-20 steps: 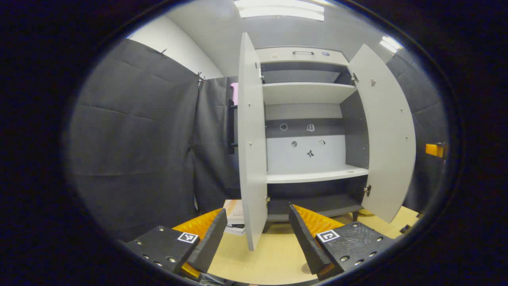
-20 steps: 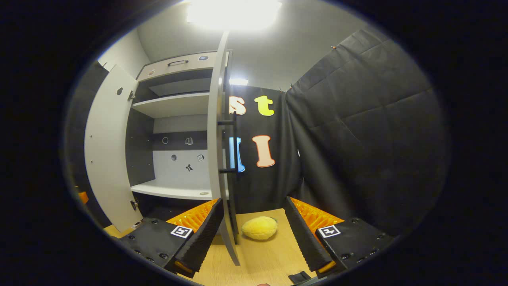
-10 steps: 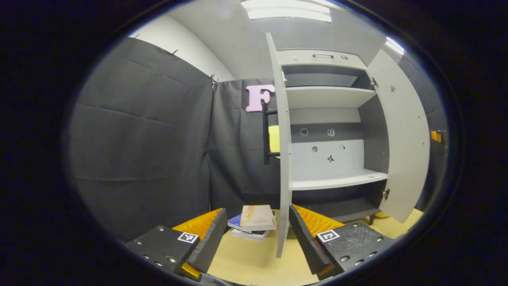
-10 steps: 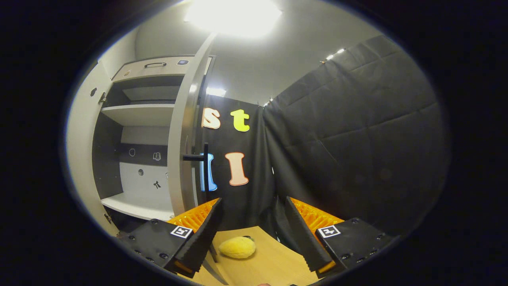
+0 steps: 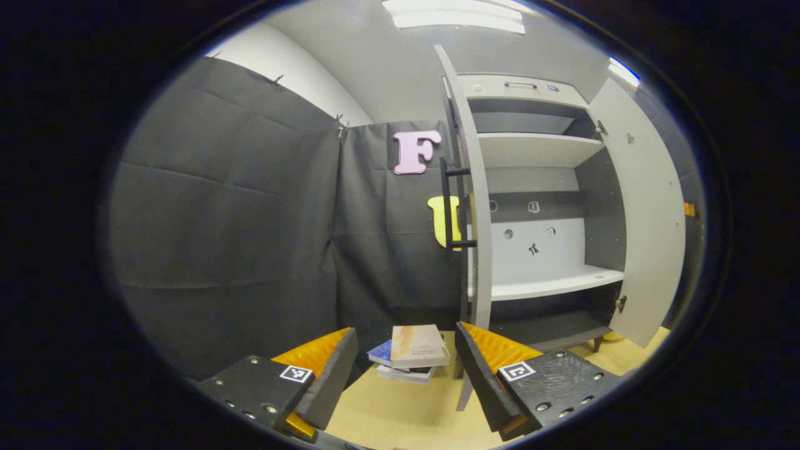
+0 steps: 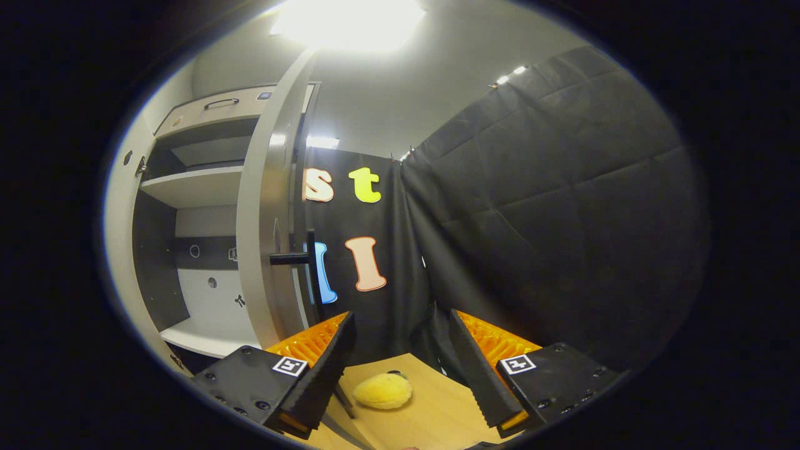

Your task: Grasp the bottle in the cabinet with the left hand and place it on the coaster, then close the right door with the right hand and the left door with the left hand.

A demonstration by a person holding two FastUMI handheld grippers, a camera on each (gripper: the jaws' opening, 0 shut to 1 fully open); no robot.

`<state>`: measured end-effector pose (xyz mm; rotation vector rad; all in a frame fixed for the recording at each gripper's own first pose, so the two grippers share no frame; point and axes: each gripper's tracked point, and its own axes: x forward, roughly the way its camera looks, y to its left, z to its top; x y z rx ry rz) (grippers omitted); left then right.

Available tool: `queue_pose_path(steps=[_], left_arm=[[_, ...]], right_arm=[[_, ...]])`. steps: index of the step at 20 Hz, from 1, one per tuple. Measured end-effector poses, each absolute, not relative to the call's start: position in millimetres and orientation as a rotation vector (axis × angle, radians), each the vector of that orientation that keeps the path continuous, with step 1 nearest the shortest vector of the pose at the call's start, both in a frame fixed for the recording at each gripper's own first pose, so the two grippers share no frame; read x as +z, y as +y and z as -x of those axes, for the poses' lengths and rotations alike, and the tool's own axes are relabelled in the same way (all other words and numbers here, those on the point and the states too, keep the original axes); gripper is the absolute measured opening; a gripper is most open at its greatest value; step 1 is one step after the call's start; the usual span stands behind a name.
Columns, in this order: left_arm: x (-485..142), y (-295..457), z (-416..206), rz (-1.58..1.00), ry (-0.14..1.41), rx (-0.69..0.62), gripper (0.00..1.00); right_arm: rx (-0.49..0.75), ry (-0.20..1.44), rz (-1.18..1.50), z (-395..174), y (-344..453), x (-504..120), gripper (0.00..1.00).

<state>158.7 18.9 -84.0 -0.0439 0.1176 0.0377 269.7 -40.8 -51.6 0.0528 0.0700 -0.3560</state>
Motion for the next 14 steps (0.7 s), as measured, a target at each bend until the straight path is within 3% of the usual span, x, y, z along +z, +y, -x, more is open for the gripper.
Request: queue_pose_path(steps=[3, 4, 5, 8, 9, 11, 12, 14], left_arm=[[-83, 24, -168, 0.054, 0.111, 0.027, 0.92], [-82, 24, -170, 0.059, 0.108, 0.022, 0.92], [-83, 24, -173, 0.061, 0.105, 0.017, 0.92], [-84, 26, -180, 0.064, 0.099, 0.003, 0.92], [-85, 26, -181, 0.065, 0.099, 0.000, 0.92], [-86, 25, -184, 0.068, 0.097, -0.006, 0.92], [-85, 26, -185, 0.071, 0.097, -0.010, 0.92], [-87, 29, -187, 0.074, 0.096, -0.013, 0.92]], right_arm=[[-0.362, 0.068, -0.011, -266, -38, -51, 0.92], [-0.364, 0.068, 0.002, -265, -36, -50, 0.96], [-0.360, 0.068, 0.010, -264, -30, -50, 0.91], [-0.328, 0.071, 0.001, -261, -13, -49, 0.92], [-0.313, 0.072, -0.004, -260, -5, -48, 0.97], [-0.287, 0.070, 0.004, -259, 9, -48, 0.92], [-0.276, 0.069, 0.011, -258, 16, -48, 0.97], [-0.254, 0.066, 0.019, -258, 29, -47, 0.97]])
